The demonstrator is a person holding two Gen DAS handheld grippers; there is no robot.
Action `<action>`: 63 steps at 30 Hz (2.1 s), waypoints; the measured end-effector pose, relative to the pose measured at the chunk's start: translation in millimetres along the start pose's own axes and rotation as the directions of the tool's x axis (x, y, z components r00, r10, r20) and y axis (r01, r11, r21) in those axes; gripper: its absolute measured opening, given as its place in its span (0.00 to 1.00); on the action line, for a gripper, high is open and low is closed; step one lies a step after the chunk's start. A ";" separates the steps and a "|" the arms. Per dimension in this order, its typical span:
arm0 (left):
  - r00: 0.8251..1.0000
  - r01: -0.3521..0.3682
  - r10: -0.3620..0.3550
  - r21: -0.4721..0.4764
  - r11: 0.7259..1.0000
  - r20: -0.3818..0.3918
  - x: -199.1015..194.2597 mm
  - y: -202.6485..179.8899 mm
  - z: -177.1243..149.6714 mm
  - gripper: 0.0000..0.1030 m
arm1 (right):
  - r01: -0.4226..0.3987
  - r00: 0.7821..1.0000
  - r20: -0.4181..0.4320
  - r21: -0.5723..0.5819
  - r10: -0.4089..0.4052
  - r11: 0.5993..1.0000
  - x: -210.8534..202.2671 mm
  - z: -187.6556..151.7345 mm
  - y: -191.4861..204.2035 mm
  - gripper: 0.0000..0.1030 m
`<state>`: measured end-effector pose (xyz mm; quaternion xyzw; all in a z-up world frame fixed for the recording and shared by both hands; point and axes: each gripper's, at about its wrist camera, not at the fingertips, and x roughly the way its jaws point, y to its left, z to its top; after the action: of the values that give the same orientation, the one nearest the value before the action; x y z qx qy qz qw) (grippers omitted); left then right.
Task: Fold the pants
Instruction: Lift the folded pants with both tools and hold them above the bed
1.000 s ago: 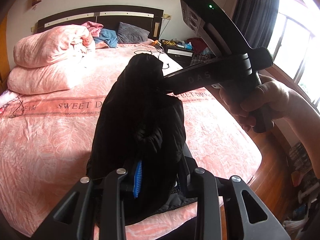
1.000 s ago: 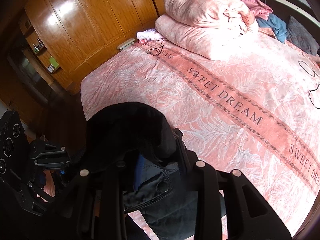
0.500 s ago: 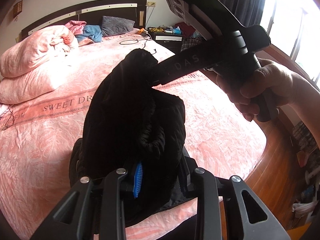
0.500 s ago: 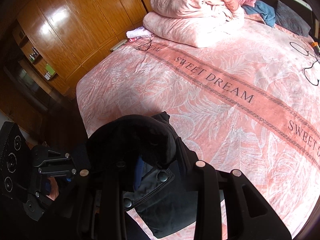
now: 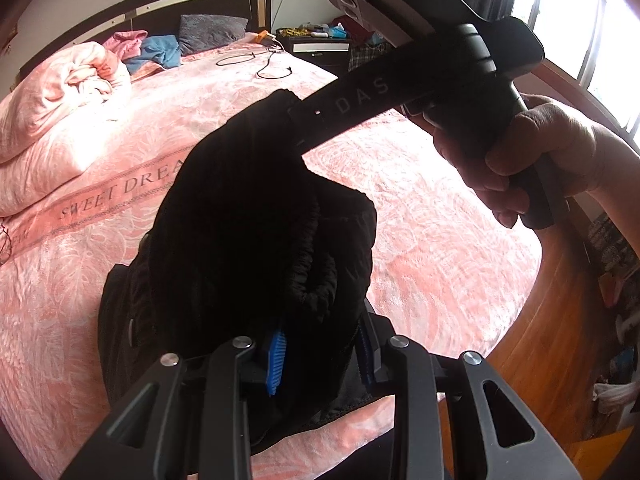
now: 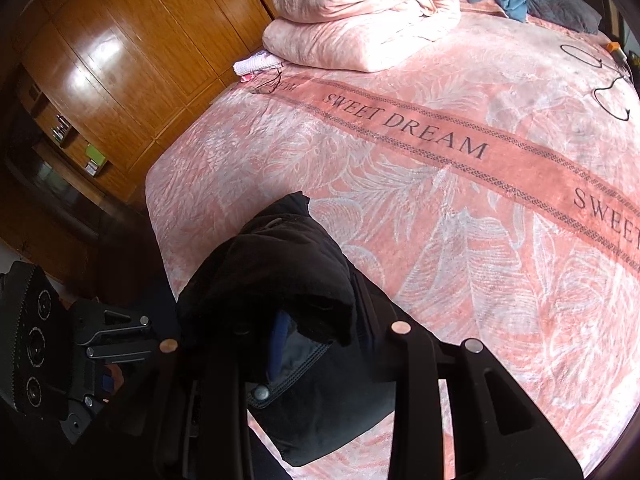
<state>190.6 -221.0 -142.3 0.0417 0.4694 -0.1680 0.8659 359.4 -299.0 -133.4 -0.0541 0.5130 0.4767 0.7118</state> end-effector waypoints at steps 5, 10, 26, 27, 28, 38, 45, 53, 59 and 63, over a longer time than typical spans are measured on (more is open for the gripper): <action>0.999 0.002 -0.001 0.006 1.000 -0.032 16.4 -6.3 -1.9 0.28 | -0.009 1.000 -0.002 0.024 0.009 1.000 6.9 -12.1 -15.0 0.29; 0.998 -0.002 0.003 0.017 1.000 -0.060 29.5 -11.1 -3.8 0.28 | -0.015 1.000 -0.005 0.043 0.015 0.999 12.4 -23.3 -26.8 0.28; 0.991 -0.030 0.038 0.065 0.997 -0.128 70.6 -23.2 -11.4 0.28 | -0.024 0.999 -0.023 0.092 0.026 0.995 33.4 -57.6 -60.7 0.28; 0.990 -0.030 0.038 0.065 0.997 -0.132 72.8 -22.2 -11.2 0.28 | -0.027 0.999 -0.022 0.098 0.029 0.995 34.3 -59.2 -62.2 0.28; 0.990 -0.029 0.038 0.067 0.997 -0.137 75.7 -21.9 -11.4 0.28 | -0.028 0.999 -0.022 0.103 0.031 0.994 35.4 -60.9 -63.7 0.28; 0.986 -0.038 0.048 0.068 0.997 -0.158 89.0 -20.0 -12.6 0.28 | -0.011 0.999 -0.033 0.128 0.016 0.992 42.8 -70.1 -72.9 0.28; 0.984 -0.047 0.059 0.079 0.996 -0.167 95.5 -20.9 -12.8 0.28 | 0.032 0.998 -0.050 0.155 -0.025 0.987 48.3 -73.7 -76.1 0.28; 0.985 -0.068 0.087 0.126 0.990 -0.147 104.6 -23.4 -18.8 0.29 | 0.102 0.993 -0.082 0.192 -0.088 0.976 51.1 -77.9 -75.8 0.30; 0.993 0.008 0.004 0.100 0.995 -0.120 100.3 -10.0 -21.4 0.33 | 0.186 0.981 -0.099 0.212 -0.169 0.959 47.3 -78.6 -67.6 0.30; 0.991 0.085 -0.080 0.044 0.995 -0.109 97.3 4.7 -21.8 0.33 | 0.214 0.976 -0.100 0.238 -0.195 0.947 41.7 -78.3 -65.0 0.31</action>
<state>223.7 -236.1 -235.3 0.0521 0.5122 -0.2127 0.8305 354.7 -352.5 -229.4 -0.0359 0.5862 0.3302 0.7390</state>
